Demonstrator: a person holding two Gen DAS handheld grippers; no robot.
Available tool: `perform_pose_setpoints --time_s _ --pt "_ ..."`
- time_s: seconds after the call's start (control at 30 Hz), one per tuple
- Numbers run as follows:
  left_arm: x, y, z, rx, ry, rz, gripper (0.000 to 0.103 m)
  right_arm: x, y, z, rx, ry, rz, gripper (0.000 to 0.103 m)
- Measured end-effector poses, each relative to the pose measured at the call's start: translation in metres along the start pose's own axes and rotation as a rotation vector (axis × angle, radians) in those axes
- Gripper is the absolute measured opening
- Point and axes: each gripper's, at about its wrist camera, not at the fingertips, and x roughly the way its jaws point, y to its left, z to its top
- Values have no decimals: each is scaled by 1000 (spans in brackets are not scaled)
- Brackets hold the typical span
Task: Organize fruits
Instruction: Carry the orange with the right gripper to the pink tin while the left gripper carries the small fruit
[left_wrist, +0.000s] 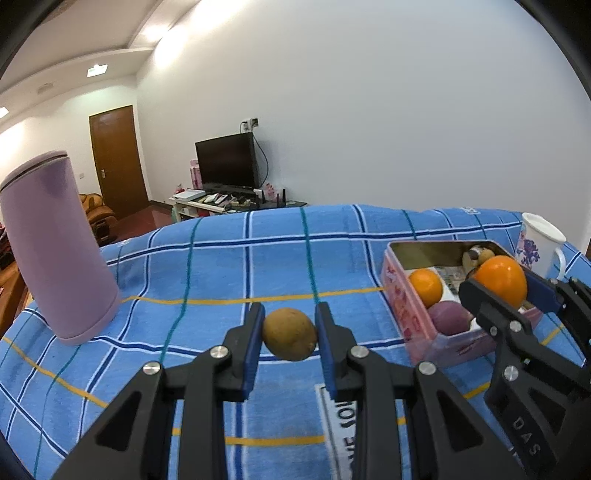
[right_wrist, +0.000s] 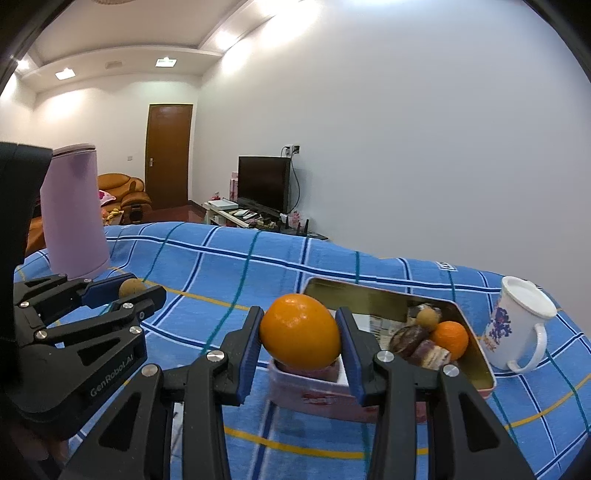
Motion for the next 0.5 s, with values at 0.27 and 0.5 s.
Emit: perform_pose_setpoints --time_s 0.27,0.5 --pt "0 -25 12 8 -27 -36 30 0 -22 3 23 -15 -25 42" --pt "4 -50 20 19 -39 -73 30 -4 -38 5 8 -52 -78 42"
